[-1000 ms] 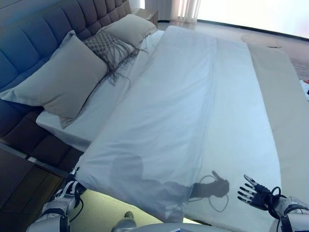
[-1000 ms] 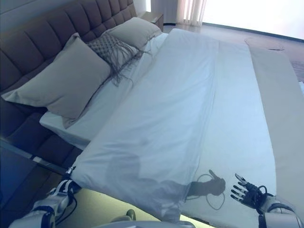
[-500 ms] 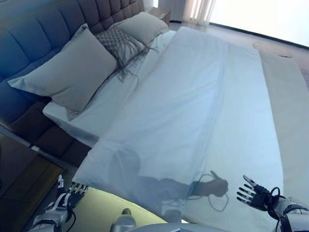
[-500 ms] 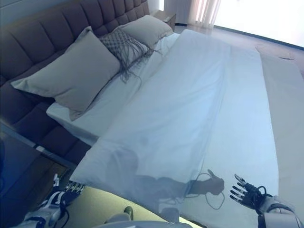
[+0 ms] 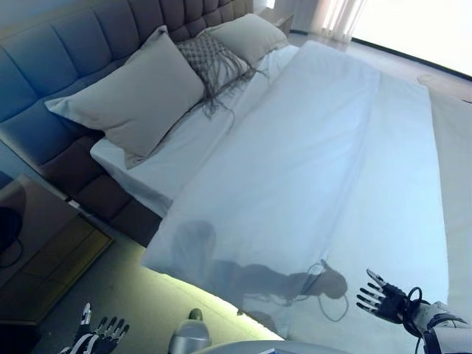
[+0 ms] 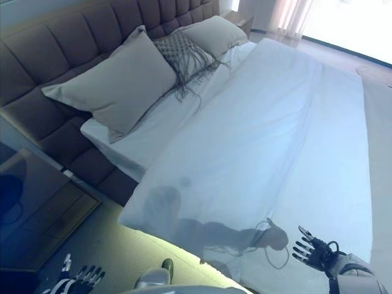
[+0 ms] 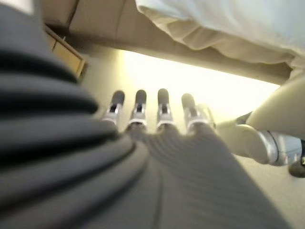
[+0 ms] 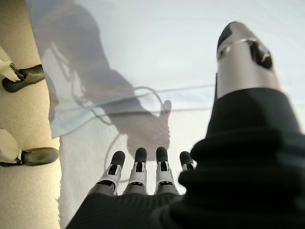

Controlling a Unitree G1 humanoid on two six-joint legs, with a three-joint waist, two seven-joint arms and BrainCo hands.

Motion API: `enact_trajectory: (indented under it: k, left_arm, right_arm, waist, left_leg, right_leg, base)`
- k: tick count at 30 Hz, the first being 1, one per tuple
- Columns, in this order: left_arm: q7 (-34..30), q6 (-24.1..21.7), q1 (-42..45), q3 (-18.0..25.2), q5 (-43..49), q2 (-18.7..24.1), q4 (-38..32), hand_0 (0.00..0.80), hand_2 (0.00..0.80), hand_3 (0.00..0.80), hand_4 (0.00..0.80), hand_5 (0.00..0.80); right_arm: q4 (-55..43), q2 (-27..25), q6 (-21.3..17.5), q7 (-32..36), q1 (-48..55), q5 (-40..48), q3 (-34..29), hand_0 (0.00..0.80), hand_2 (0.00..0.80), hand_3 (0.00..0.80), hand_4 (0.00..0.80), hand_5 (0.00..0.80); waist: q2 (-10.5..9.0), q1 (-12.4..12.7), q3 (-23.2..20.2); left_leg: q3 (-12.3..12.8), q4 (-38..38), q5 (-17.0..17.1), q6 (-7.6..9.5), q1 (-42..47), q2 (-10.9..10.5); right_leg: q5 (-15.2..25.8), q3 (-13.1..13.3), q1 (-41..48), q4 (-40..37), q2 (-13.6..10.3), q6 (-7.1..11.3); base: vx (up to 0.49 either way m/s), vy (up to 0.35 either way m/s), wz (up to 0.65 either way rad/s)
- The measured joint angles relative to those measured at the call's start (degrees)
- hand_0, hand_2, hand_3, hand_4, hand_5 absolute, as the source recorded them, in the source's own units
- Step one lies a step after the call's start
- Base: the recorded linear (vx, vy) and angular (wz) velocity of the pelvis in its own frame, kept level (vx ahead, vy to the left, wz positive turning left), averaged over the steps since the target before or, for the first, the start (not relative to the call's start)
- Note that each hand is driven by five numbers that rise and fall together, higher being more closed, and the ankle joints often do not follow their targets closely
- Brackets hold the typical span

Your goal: Make the bed neatly

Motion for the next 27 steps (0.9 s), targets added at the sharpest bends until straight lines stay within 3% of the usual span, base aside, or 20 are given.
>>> enact_trajectory:
  k: [2, 9, 13, 19, 22, 27]
  left_arm:
    - [-4.15, -0.17, -0.17, -3.65, -0.3, -0.47, -4.91, 0.0, 0.0, 0.0, 0.0, 0.0]
    - [-15.54, -3.02, -1.96, -9.37, -2.23, -1.59, -17.6, 0.0, 0.0, 0.0, 0.0, 0.0]
    - [-16.56, -3.95, -3.38, -10.33, -3.24, -1.49, -20.76, 0.0, 0.0, 0.0, 0.0, 0.0]
    - [-16.49, -4.16, -6.31, -10.72, -6.85, -1.58, -21.79, 0.0, 0.0, 0.0, 0.0, 0.0]
    - [-16.32, -5.23, -8.64, -10.99, -8.37, -1.56, -22.15, 0.0, 0.0, 0.0, 0.0, 0.0]
    - [-14.51, -7.28, -17.77, -13.14, -13.91, -0.48, -23.16, 0.0, 0.0, 0.0, 0.0, 0.0]
  right_arm:
    - [-0.72, 0.35, 0.01, -0.03, 0.06, 0.01, 0.04, 0.0, 0.0, 0.0, 0.0, 0.0]
    - [-1.51, 1.68, 0.16, -0.72, 0.92, 0.1, 0.05, 0.0, 0.0, 0.0, 0.0, 0.0]
    - [-2.16, 1.75, 0.52, -0.81, 1.15, 0.11, 0.09, 0.0, 0.0, 0.0, 0.0, 0.0]
    - [-2.67, 1.94, 1.28, -1.54, 2.0, -0.04, 0.14, 0.0, 0.0, 0.0, 0.0, 0.0]
    - [-2.78, 2.61, 1.39, -1.86, 2.97, -0.05, 0.67, 0.0, 0.0, 0.0, 0.0, 0.0]
    - [-2.88, 5.29, 1.08, -3.69, 1.21, 0.89, 5.14, 0.0, 0.0, 0.0, 0.0, 0.0]
  waist:
    - [0.12, -0.08, 0.17]
    - [0.61, -0.4, 0.44]
    - [0.47, -0.55, 0.42]
    - [0.25, -2.72, 0.6]
    - [-0.8, -3.69, 1.24]
    - [-3.39, -3.79, 5.07]
  left_leg:
    - [0.01, -0.24, 0.36, 0.55, 0.08, -0.25]
    - [0.38, -1.29, 1.12, 1.27, 0.89, -0.23]
    - [2.03, -1.47, 1.44, 0.83, 1.01, -0.39]
    - [3.37, -0.75, 1.33, 0.43, 1.01, 0.24]
    - [3.38, 0.91, 1.03, 0.04, -1.13, 1.03]
    - [3.18, 7.83, 0.67, -0.41, -10.73, 3.76]
  right_leg:
    - [0.0, 0.02, -1.0, 1.42, -0.41, 0.0]
    - [0.07, 0.21, -2.71, 4.65, -1.25, 0.17]
    - [0.11, 1.36, -2.25, 1.56, -0.87, 0.24]
    - [0.64, 2.5, -1.57, -0.7, -0.05, 1.16]
    - [0.65, 2.94, -3.39, 0.0, 0.39, 1.11]
    - [1.85, 3.63, -10.73, 1.75, 2.33, -0.63]
  base:
    - [0.0, 0.0, 0.0]
    - [0.024, 0.003, -0.06]
    - [0.08, 0.009, -0.22]
    - [0.092, 0.013, -0.12]
    - [-0.07, -0.088, -0.04]
    - [-0.207, -0.123, -0.04]
